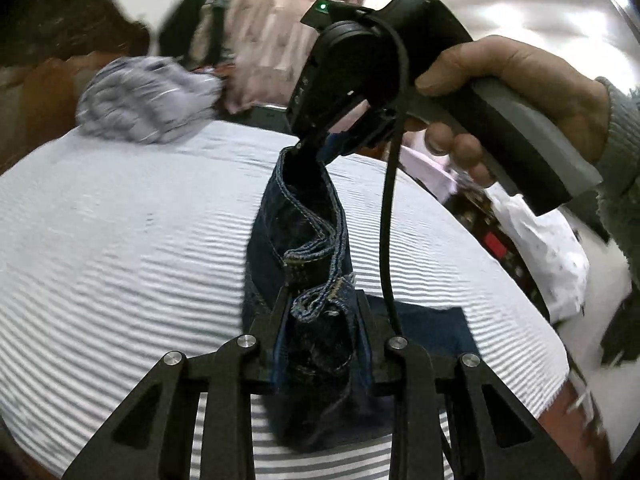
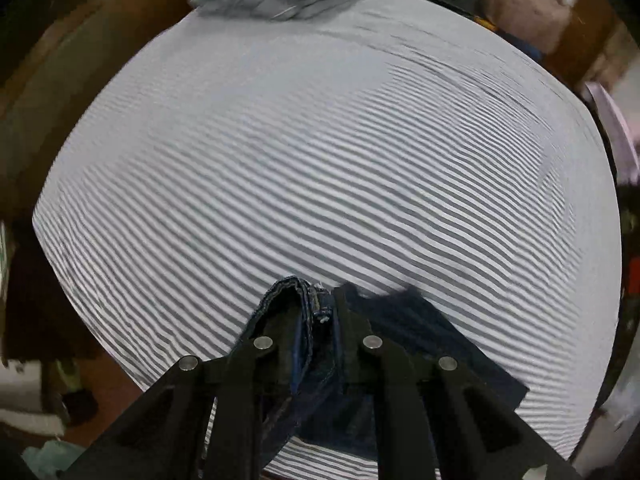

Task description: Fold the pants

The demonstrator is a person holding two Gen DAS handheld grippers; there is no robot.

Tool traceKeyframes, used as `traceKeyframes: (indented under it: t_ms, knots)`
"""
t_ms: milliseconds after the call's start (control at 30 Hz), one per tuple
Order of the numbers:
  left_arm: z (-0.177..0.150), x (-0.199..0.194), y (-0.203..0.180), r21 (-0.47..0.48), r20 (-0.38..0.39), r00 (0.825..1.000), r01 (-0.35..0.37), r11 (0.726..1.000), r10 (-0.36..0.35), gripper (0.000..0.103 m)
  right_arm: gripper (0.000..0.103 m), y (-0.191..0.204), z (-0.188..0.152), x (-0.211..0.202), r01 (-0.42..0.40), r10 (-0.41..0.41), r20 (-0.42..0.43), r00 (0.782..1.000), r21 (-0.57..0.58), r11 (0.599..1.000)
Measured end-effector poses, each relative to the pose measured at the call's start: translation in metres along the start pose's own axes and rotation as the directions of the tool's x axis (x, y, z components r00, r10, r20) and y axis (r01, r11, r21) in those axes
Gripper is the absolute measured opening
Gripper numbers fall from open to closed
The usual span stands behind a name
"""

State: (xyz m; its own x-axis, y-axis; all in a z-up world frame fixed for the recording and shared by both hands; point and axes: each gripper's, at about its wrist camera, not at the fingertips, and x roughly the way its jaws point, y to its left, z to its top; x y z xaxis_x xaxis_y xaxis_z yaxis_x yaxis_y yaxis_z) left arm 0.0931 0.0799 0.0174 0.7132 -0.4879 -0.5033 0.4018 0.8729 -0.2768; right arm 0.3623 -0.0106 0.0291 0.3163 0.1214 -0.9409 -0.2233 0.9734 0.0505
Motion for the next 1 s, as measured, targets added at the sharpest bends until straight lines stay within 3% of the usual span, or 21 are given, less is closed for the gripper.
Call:
traceKeyframes:
  t_ms: [300,433,567,733,1000]
  knots:
    - [-0.029,0.090,-0.153,0.170,-0.156,0.982,0.134,0.976,-0.108,0.029,0.009,-0.191,-0.087,-0.006,-0.121,0.111,0.048,0.993,0.286,0.951]
    - [-0.052,0.132,-0.205,0.238,-0.221,0.966,0.185,0.953,-0.132,0.029,0.009,-0.271,-0.136,0.021,-0.129,0.124,0.038,0.991,0.397,0.909]
    - [-0.080,0.174,-0.245,0.268,-0.304,0.945,0.209,0.940,-0.123,0.029,0.009,-0.323,-0.163,0.051,-0.137,0.152,0.003,0.988,0.451,0.882]
    - [-0.104,0.220,-0.263,0.301,-0.354,0.933,0.181,0.936,-0.066,0.029,0.009,-0.353,-0.181,0.089,-0.148,0.168,-0.001,0.986,0.462,0.875]
    - [-0.124,0.235,-0.279,0.384,-0.311,0.950,0.155,0.910,-0.030,0.029,0.009,-0.376,-0.191,0.107,-0.201,0.205,0.048,0.978,0.503,0.841]
